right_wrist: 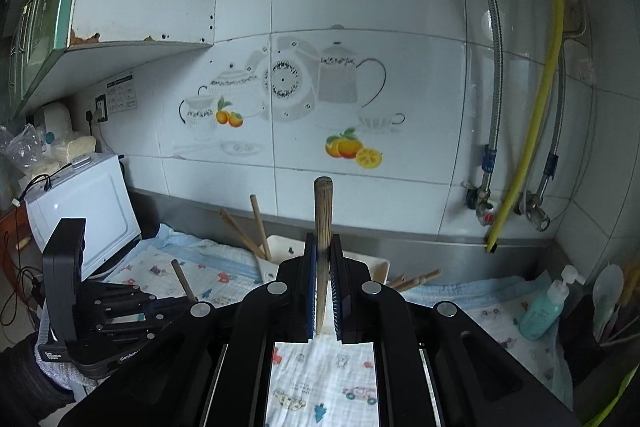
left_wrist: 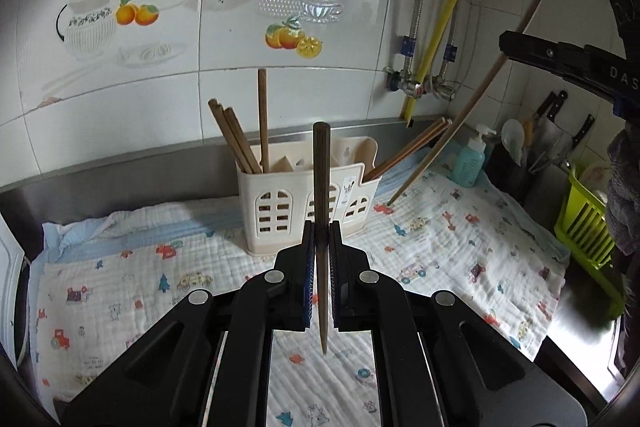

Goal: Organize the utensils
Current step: 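Lift both held chopsticks and carry them above the white holder, then lower the chopsticks into the holder and open both tools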

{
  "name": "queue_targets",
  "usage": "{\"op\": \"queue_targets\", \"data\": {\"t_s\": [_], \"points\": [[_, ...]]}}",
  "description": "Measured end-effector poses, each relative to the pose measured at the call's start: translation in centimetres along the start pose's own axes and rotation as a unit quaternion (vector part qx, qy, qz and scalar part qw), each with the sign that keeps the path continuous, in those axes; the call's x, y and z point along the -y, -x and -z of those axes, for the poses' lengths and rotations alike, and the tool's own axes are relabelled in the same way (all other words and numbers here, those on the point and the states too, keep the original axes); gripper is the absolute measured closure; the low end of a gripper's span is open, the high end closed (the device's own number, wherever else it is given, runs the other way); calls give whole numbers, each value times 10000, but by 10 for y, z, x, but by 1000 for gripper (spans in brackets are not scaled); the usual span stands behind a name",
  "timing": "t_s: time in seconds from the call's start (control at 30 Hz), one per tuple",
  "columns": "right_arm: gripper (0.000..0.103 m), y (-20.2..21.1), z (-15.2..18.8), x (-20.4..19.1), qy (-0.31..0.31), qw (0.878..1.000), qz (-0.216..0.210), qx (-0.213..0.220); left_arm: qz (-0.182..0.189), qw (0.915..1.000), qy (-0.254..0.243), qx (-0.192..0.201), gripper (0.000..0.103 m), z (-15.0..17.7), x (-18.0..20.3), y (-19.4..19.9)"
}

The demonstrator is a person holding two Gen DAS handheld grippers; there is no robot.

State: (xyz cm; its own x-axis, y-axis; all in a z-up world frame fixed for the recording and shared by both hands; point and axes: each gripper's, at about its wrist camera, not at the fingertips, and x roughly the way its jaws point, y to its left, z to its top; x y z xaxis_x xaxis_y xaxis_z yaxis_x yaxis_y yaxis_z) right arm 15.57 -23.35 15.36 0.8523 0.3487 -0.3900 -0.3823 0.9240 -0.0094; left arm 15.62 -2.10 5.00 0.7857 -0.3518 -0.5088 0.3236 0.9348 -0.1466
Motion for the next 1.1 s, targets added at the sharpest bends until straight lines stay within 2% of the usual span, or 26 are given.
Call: {"op": "queue_targets", "data": {"t_s": [0.27,0.5,0.63,0.77,1.1], "points": [[96,-36,-23,22,-36,9993,359,3,20,9982,-249,541,98,-63,13,15],[96,-75,-16,35,-150,9988,395,-234,-290,9920,-358,1172,98,-119,19,12],[96,-92,-7,42,-183,9985,365,-377,-535,9893,-296,1326,98,-142,15,-4],[96,-103,1,45,-186,9981,305,-507,-773,9883,-264,1287,98,-148,9,-25],[96,-116,11,46,-166,9973,235,-681,-837,9940,-48,705,97,-127,-11,-67]]}}
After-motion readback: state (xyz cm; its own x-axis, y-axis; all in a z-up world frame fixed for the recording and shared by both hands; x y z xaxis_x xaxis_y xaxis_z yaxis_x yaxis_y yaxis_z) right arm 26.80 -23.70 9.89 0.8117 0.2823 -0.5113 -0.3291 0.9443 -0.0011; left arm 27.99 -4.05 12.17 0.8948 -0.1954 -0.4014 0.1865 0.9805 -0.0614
